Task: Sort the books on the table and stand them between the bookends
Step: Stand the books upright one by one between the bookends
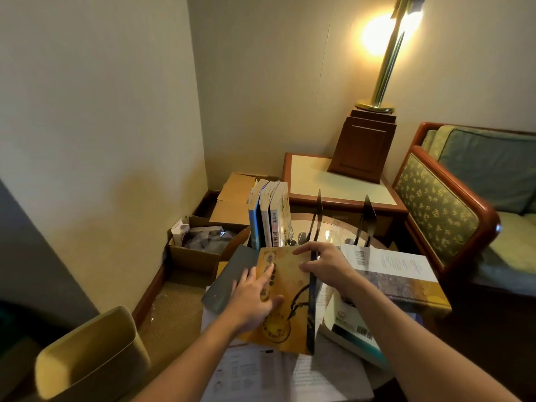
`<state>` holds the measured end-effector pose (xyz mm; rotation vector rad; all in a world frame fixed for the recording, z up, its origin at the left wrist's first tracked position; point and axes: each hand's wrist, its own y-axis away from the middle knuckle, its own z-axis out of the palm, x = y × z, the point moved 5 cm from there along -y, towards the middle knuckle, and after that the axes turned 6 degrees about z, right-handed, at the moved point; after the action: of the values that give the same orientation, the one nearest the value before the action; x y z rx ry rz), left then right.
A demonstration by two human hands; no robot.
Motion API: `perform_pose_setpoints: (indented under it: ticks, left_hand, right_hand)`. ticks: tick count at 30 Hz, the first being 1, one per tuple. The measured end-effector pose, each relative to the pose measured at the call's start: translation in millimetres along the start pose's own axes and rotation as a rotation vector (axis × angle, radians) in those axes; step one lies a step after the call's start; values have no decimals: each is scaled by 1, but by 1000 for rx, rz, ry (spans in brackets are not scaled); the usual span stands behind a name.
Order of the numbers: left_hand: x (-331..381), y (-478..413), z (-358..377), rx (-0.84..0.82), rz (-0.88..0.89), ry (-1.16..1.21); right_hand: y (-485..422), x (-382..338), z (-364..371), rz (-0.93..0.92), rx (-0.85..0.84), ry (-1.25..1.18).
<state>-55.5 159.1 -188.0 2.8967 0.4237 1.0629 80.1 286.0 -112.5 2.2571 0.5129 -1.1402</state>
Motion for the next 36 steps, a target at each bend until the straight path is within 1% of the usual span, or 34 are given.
perform_pose_setpoints:
  ticks: [2,7,10,12,15,18,21,25,27,30,33,36]
  left_hand:
    - [7,-3,2,-24,39,1]
    - [22,-8,8,-86,100,3]
    - [29,-10,12,-88,114,-1]
    - [35,-10,16,-103,135,6]
    - [42,-10,23,-140,163,6]
    - [43,-11,25,-156,175,-5]
    - [37,-13,22,-138,151,2]
    - [19,-18,14,-73,59,-48]
    - [11,-22,13,-45,27,-85]
    - [4,-27,11,19,25,-82]
    - [-4,-34,12,51,15,-151]
    - [-9,-41,12,37,1,-245]
  right_hand:
    - [4,2,-11,12,-7,26]
    - [14,7,-32,88,-94,71]
    - [16,13,-35,131,-133,120]
    - [20,17,-31,156,-192,164]
    - [26,25,-22,208,-307,140]
    - [31,32,-21,239,-356,100]
    - [37,33,-28,248,-325,20]
    - [46,24,-50,228,-235,-38]
    - [48,13,-66,178,-149,1]
    - [52,-6,-87,96,-40,76]
    - [53,-18,-100,61,-2,106]
    - [52,-28,-108,5,54,130]
